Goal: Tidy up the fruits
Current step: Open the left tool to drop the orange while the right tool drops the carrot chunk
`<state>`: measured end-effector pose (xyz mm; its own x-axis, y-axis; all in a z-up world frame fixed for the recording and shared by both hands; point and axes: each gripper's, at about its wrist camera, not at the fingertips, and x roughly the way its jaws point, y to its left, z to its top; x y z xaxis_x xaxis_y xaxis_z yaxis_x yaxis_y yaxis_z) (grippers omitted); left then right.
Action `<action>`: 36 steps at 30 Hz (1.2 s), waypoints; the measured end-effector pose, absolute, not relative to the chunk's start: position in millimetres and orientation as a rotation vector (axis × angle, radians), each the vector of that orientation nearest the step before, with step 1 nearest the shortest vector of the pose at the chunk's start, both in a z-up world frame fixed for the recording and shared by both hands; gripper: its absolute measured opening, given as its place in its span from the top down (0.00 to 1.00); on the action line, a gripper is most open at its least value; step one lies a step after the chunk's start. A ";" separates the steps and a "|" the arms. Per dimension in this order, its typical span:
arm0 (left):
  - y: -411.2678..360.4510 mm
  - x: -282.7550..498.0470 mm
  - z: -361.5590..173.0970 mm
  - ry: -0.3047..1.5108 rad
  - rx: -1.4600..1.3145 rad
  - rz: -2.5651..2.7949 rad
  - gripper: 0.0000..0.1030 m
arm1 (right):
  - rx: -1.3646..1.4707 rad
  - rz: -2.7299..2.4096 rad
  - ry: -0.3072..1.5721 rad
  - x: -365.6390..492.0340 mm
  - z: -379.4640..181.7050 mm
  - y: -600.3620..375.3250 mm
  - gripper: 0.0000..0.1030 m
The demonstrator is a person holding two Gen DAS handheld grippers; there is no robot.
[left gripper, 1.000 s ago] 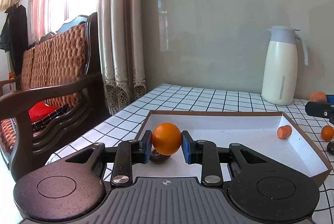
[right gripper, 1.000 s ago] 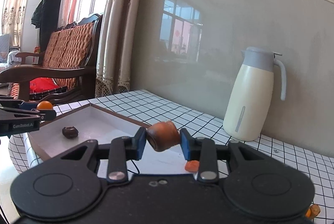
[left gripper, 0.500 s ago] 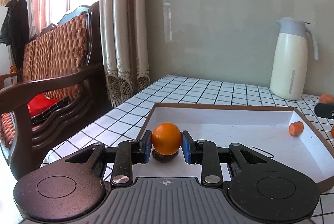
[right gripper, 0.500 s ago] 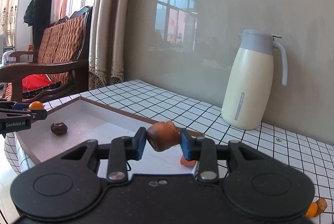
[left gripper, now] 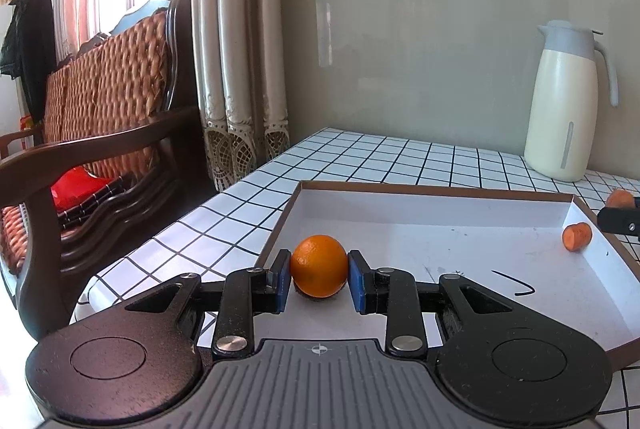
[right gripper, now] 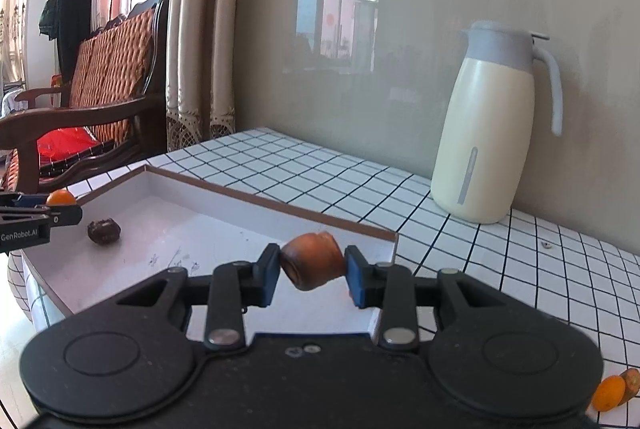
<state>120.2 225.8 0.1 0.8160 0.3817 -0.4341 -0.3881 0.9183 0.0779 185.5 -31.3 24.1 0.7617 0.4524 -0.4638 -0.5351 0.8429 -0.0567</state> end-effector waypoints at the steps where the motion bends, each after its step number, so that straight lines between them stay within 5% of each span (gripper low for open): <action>1: 225.6 120.3 0.0 0.461 -0.015 0.412 0.70 | -0.192 0.541 0.457 186.2 23.5 -30.8 0.74; 14: 227.7 121.0 0.2 0.460 -0.010 0.436 0.70 | -0.193 0.556 0.502 197.3 18.6 -23.2 0.70; 15: 227.8 120.8 -0.4 0.457 -0.002 0.454 0.59 | -0.203 0.544 0.482 195.2 19.0 -22.5 0.48; 16: 228.8 119.4 -0.2 0.447 0.000 0.475 0.40 | -0.209 0.516 0.427 190.5 19.8 -22.4 0.05; 17: 229.0 116.8 0.4 0.425 -0.005 0.493 0.00 | -0.212 0.483 0.351 184.6 19.4 -23.4 0.08; 36: 218.0 109.5 2.1 0.356 0.041 0.489 0.00 | -0.216 0.485 0.390 191.0 13.5 -24.4 0.06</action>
